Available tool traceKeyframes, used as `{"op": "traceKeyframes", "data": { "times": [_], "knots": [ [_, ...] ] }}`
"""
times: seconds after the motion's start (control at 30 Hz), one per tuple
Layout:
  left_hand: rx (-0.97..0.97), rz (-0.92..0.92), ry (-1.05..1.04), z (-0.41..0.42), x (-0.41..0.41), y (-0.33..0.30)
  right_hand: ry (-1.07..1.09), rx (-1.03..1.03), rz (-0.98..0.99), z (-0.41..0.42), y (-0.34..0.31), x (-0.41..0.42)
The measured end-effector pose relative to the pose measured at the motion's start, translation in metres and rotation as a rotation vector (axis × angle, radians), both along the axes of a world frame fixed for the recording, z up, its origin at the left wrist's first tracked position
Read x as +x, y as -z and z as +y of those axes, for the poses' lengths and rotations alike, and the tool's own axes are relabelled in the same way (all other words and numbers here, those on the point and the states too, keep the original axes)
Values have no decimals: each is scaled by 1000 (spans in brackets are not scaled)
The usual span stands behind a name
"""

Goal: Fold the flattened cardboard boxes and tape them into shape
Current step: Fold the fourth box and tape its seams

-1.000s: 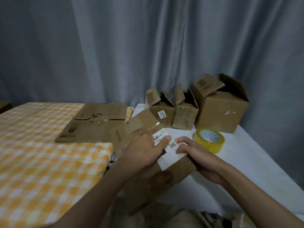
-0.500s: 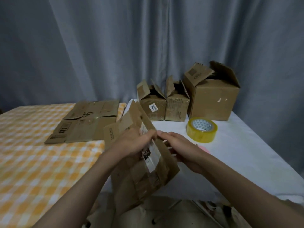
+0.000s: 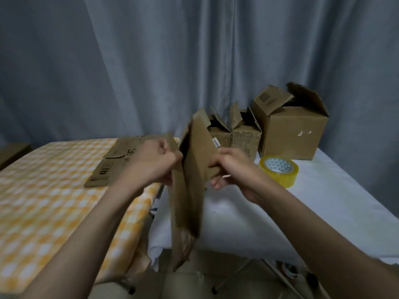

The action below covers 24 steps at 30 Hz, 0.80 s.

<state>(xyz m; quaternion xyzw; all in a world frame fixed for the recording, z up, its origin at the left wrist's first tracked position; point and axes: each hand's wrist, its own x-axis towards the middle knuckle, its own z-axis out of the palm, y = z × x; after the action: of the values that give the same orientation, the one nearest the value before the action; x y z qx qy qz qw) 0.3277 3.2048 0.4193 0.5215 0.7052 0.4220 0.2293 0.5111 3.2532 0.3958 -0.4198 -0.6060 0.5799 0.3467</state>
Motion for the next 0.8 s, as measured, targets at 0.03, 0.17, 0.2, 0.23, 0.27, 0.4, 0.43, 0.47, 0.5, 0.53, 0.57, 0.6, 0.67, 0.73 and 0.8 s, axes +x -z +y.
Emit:
{"op": "traceKeyframes", "data": {
  "times": [0.03,0.17,0.2,0.23,0.27,0.4,0.43,0.47,0.5,0.53,0.57,0.6,0.67,0.73,0.8],
  "knots": [
    [33,-58,2,-3,-4,-6,34,11,23,1,-7,6],
    [24,-283,81,-6,-7,-18,158,63,15,7,-21,34],
    [-15,-334,112,-5,-4,-17,182,63,-1,8,-20,39],
    [-61,-351,150,-4,-1,-16,206,57,-21,10,-19,43],
    [-103,-342,182,-3,4,-13,227,48,-41,10,-17,47],
    [-152,-331,237,9,16,-4,254,6,-162,12,-14,65],
    [-140,-335,218,13,17,-3,237,3,-205,12,-15,70],
    [-122,-336,188,16,17,-1,215,6,-248,13,-16,74],
    [-100,-333,154,19,18,1,198,18,-289,13,-18,78],
    [-84,-328,122,22,20,4,191,33,-320,14,-19,81],
    [-77,-324,98,25,23,8,198,52,-341,15,-20,84],
    [-80,-321,84,27,28,11,210,78,-357,17,-20,86],
    [-87,-325,74,29,37,17,221,132,-401,20,-20,89],
    [-79,-340,73,31,41,18,224,148,-421,23,-15,90],
    [-76,-347,69,33,37,16,238,127,-376,23,-7,87]
  ]
}}
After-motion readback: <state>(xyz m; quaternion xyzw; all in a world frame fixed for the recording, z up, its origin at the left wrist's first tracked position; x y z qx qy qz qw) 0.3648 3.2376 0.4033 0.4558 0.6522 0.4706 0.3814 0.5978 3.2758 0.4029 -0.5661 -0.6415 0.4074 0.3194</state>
